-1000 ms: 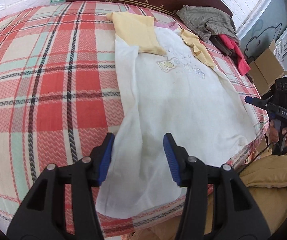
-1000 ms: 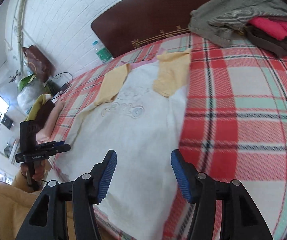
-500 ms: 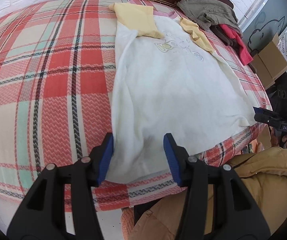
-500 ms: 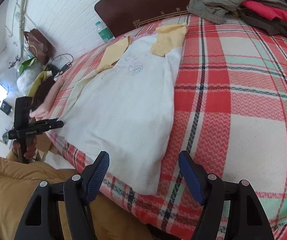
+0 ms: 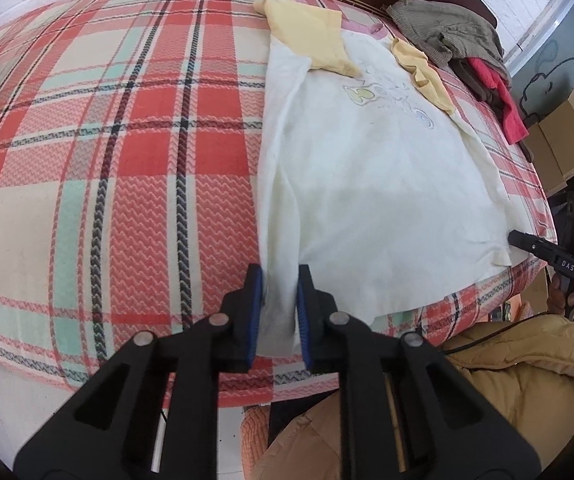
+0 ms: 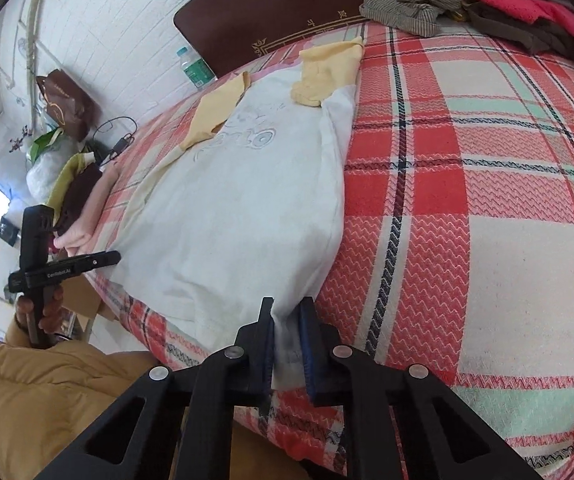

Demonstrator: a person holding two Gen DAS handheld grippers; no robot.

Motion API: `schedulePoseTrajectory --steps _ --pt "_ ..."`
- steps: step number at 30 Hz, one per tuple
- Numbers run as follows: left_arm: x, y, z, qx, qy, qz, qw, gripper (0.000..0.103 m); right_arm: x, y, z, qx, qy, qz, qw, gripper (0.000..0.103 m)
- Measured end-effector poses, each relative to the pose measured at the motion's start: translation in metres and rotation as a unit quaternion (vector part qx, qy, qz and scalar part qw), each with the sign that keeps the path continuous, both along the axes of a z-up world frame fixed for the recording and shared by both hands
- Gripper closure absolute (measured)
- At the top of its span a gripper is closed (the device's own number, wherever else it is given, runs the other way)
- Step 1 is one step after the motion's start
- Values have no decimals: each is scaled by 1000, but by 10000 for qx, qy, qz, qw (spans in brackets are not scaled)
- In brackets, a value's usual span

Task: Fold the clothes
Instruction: 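Grasp the hem with both grippers and fold it up toward the collar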

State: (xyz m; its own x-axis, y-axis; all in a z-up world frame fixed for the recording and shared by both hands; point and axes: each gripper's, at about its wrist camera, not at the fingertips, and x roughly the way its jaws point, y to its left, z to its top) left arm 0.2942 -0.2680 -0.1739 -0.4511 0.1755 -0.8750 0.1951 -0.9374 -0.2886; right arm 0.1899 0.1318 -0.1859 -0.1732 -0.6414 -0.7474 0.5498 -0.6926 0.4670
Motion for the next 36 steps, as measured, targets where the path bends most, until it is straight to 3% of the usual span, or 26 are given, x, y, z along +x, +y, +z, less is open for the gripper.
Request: schedulePoseTrajectory --steps 9,16,20,21,24,25,26,27,29,32,36 --pt "-6 -25 23 1245 276 118 9918 93 -24 4 26 -1215 -369 -23 9919 96" --pt "-42 -47 43 1765 443 152 9832 93 -67 -8 48 -1832 -401 -136 9822 96" --pt "-69 -53 46 1798 377 114 9829 93 -93 -18 55 -1835 -352 -194 9822 96" --pt "-74 -53 45 1779 344 97 9834 93 -96 -22 56 -1671 -302 -153 9854 96" --pt "-75 -53 41 1380 220 -68 9902 93 -95 -25 50 -1038 -300 0 9941 84" --pt "-69 -53 39 1153 217 -77 9931 90 -92 -24 46 -821 -336 53 9960 71" --pt "-63 -53 37 926 214 -86 9954 76 -89 -24 42 -604 -372 106 9974 53" --pt "-57 -54 34 715 212 -89 9972 49 -83 -20 37 -426 -411 101 9982 45" --pt "-41 -57 26 626 236 22 9978 27 -68 -9 26 -110 -434 -7 9990 38" --pt "-24 -58 14 538 127 16 9985 25 -48 1 7 111 -694 -79 9975 36" --pt "-18 -38 1 296 -188 -343 9988 25 -26 -10 3 321 -616 280 9972 35"
